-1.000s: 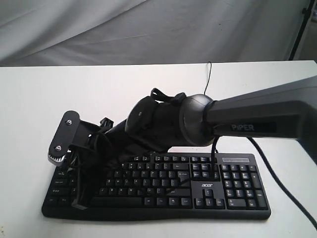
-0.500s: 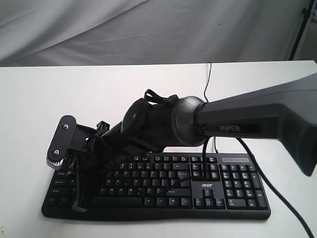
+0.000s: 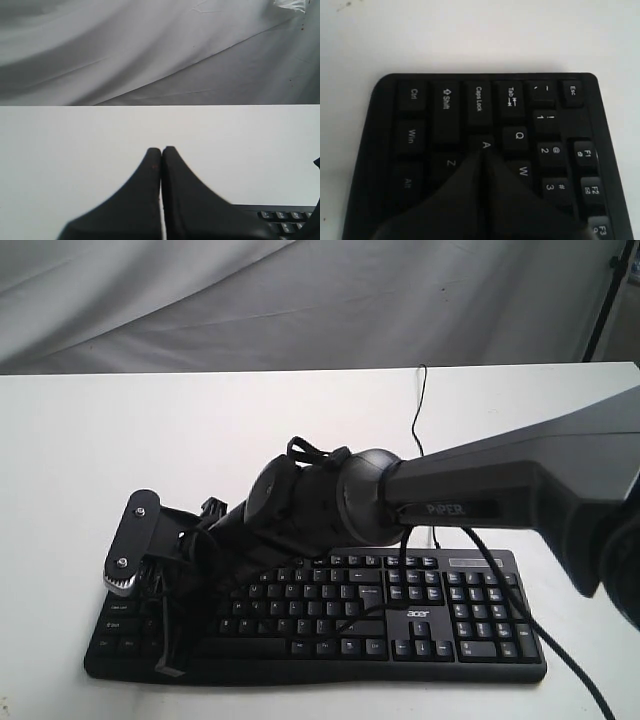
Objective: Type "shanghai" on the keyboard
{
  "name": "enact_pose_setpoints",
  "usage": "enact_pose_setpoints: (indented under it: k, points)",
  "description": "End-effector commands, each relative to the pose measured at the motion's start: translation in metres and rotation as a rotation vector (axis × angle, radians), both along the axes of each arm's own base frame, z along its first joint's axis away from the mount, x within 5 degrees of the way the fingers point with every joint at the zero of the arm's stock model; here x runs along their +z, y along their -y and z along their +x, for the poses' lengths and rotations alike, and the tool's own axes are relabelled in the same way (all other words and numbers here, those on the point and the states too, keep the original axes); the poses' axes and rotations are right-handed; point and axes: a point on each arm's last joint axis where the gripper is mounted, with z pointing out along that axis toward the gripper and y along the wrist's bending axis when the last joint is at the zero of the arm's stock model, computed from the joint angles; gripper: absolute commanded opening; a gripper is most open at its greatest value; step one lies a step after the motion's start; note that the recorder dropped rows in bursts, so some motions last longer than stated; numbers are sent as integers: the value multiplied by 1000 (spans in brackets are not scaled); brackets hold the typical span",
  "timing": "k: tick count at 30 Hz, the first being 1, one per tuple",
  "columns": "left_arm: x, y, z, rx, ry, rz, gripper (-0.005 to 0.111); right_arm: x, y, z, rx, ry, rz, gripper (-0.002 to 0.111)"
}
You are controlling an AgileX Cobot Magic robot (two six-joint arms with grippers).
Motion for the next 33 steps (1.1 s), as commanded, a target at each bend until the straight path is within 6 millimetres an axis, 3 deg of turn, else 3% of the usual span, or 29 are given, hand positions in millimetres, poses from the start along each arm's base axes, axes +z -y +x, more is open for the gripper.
enact_pose_setpoints:
  k: [1,26,33]
  points:
    - [0,0,0,-4,-4,-5,1,3,0,2,-1,15,2,0]
    - [0,0,0,-4,-4,-5,1,-7,0,2,-5,4,-13,0]
    - [0,0,0,-4,-4,-5,1,19,0,1,17,54,8,0]
